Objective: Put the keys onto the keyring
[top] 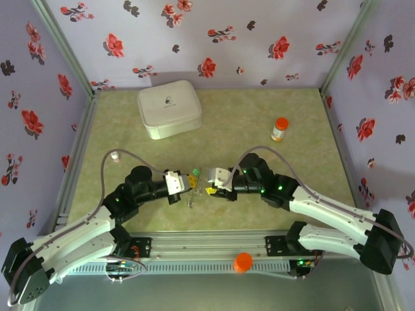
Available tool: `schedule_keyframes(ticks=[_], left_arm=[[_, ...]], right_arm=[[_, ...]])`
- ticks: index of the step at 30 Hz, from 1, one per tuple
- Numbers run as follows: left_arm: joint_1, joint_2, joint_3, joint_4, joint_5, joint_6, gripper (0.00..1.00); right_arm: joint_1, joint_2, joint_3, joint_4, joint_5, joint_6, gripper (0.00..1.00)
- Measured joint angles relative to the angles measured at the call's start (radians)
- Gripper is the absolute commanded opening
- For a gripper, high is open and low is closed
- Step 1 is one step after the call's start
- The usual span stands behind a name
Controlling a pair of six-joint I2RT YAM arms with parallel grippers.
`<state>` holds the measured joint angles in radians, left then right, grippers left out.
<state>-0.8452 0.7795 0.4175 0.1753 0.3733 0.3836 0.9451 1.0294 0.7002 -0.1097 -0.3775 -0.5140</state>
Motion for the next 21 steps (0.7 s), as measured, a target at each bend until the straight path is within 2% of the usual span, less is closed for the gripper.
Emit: schedule_keyframes(ticks=[4,12,21], left_arm=[[-0.027,0.014,0.008,-0.039,-0.027,0.043,0.0],[-0.05,0.033,0.027,-0.072,-0.05,0.093,0.0],[-0.06,0.033,0.034,-0.084,-0.056,0.103,0.0]], right_arm=[[0.018,0.027,0.0,0.002,0.022,-0.01,0.24],[0.041,0.037,0.0,0.037,0.061,-0.011,0.25],[0.05,0.052,0.0,0.06,0.064,-0.018,0.11]])
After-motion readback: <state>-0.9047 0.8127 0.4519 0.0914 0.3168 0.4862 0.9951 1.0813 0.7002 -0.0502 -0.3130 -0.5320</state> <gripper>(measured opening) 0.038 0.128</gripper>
